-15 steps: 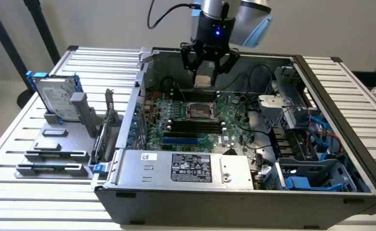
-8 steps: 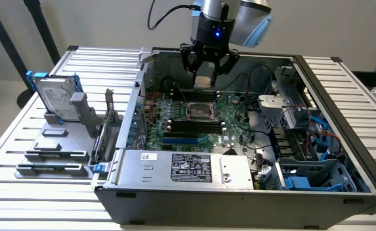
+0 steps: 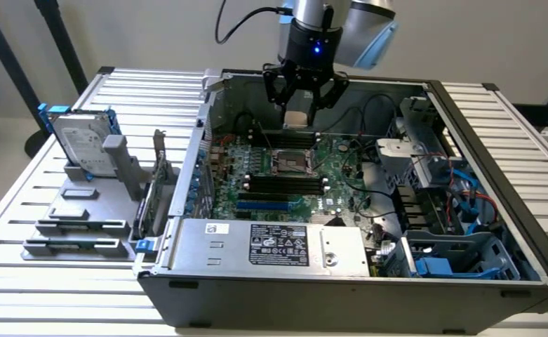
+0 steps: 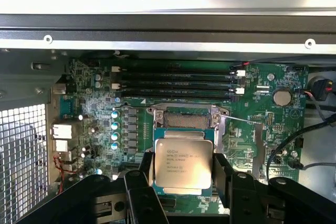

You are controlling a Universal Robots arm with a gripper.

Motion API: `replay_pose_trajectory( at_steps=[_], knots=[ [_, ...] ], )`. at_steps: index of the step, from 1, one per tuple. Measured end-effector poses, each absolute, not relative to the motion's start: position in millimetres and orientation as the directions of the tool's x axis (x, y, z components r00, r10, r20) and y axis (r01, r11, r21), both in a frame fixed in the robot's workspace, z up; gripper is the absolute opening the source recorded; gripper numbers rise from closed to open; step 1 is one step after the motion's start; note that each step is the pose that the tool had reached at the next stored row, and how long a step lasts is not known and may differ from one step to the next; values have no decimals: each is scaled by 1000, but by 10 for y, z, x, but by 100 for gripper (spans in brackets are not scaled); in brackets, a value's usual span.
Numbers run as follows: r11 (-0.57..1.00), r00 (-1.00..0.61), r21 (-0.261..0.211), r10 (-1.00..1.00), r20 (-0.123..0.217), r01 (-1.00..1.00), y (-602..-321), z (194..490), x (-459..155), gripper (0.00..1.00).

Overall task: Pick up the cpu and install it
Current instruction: 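Place the cpu into insertion slot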

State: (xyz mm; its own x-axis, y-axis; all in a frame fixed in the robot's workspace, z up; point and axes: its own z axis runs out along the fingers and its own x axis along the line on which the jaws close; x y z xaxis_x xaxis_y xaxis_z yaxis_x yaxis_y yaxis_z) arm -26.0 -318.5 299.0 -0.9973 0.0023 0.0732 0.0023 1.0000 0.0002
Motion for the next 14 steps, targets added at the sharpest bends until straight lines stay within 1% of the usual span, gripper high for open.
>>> replay_pose_trajectory(
  at_steps=[4,14],
  knots=[
    [1000,-997,1,15,73,15,-3185,2983,-266,55],
    [981,-978,0,194,73,194,-3185,2905,-266,55]
  ],
)
